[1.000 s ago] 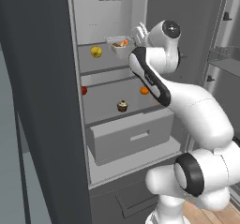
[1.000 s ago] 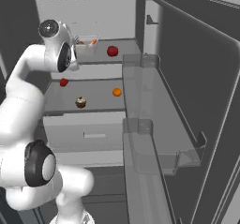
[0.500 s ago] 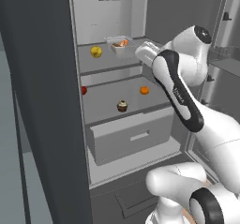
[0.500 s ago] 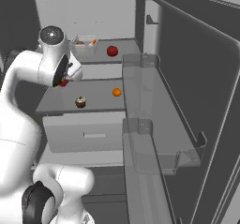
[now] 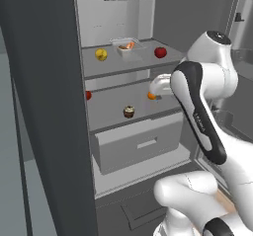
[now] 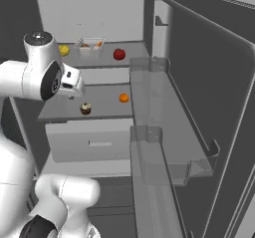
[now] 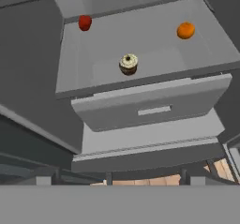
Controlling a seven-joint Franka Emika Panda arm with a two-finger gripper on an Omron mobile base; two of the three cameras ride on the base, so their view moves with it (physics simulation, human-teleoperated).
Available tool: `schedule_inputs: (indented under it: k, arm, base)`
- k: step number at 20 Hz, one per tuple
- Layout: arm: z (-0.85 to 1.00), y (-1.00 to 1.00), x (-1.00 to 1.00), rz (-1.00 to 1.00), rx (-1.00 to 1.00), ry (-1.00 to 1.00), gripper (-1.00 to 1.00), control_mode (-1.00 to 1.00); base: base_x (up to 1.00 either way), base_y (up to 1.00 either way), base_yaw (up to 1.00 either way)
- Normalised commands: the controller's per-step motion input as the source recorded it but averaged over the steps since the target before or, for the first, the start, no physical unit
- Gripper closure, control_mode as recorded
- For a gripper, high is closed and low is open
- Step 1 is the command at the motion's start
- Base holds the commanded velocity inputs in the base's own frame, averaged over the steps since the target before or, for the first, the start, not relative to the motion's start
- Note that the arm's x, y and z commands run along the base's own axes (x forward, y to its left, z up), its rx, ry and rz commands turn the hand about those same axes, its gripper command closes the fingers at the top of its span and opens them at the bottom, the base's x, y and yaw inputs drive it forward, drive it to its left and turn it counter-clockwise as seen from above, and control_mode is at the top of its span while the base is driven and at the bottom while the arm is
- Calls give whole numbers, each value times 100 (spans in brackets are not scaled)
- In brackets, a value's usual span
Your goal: Place the tupperware on the top shelf of the fridge. Make space for the tupperware among the existing items by rearranging them on the shelves if needed. Close the fridge door when finished.
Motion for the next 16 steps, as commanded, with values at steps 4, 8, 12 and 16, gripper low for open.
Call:
schedule_inputs:
  k: [4,8,12,16]
  arm:
    - [-59,0,-15,9,-15,0,-100,-100]
    - [-6,0,0,0,-1,0,-100,-100]
    - [0,0,1,0,0,0,-100,100]
    - [0,0,0,0,0,0,-100,100]
  base:
    - [0,0,0]
    - [0,0,0]
    - [0,0,0]
    - [-31,-12,6]
